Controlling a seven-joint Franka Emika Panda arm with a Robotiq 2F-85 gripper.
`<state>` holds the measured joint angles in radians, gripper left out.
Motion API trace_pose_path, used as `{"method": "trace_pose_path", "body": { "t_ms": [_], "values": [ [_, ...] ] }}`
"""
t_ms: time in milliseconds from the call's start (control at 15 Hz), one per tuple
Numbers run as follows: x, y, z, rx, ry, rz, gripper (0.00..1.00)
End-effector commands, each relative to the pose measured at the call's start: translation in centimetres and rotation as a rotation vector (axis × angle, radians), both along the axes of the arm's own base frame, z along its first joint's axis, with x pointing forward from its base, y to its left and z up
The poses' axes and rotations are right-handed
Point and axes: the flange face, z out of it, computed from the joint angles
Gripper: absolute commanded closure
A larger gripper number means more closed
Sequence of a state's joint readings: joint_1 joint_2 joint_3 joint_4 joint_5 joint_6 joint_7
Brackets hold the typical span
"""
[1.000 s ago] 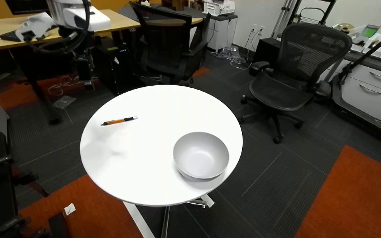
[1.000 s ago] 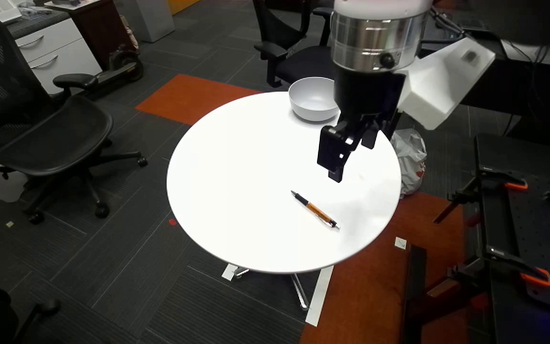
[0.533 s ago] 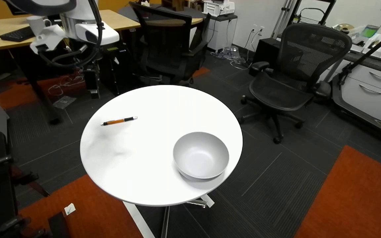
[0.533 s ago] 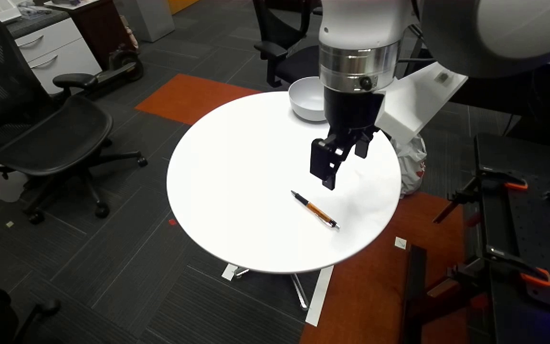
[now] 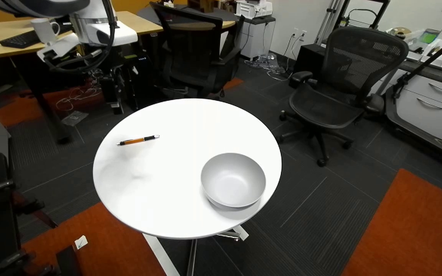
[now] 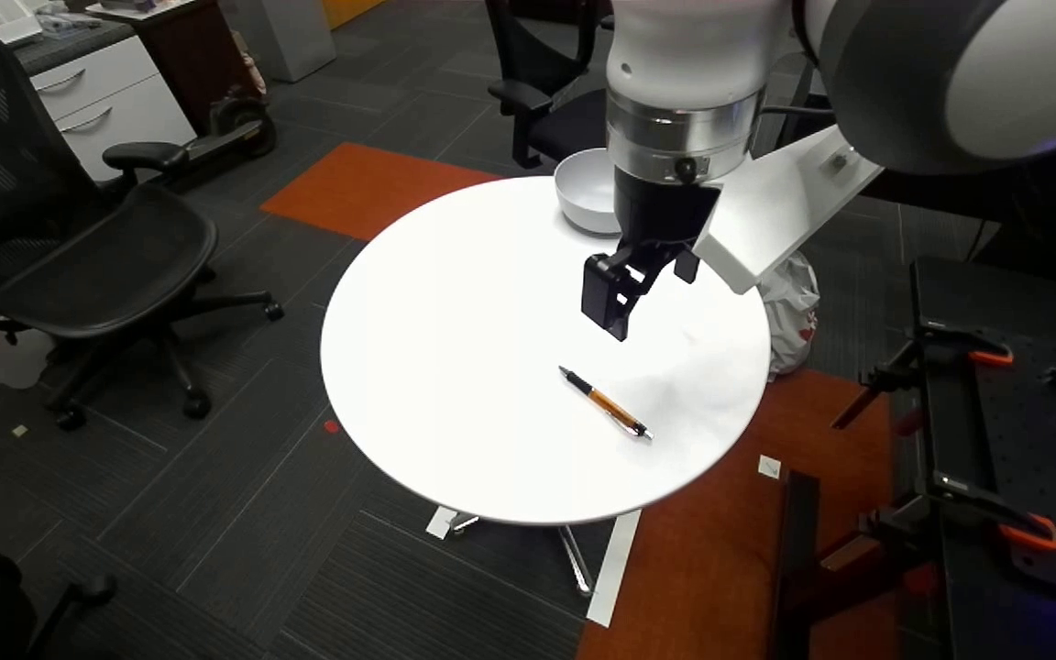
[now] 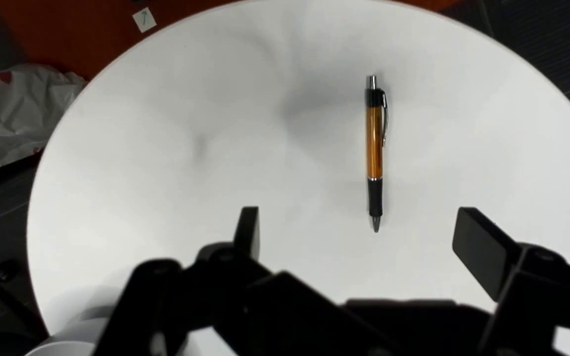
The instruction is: Put the pen inside the bowl
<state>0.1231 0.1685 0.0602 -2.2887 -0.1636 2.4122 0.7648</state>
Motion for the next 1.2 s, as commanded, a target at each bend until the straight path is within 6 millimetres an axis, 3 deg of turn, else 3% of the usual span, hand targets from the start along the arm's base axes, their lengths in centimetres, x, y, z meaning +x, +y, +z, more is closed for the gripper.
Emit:
{"method": "trace_pose_path", "body": {
  "t_ms": [0, 533, 1133],
  "values": [
    [0.7, 0.1, -1.7, -0.019, -0.054, -0.055, 0.00],
    [3.0, 0.0, -7.3, -0.038, -0.098, 0.000, 0.00],
    [5.6, 0.0, -11.3, 0.018, -0.072, 0.054, 0.00]
  ]
}}
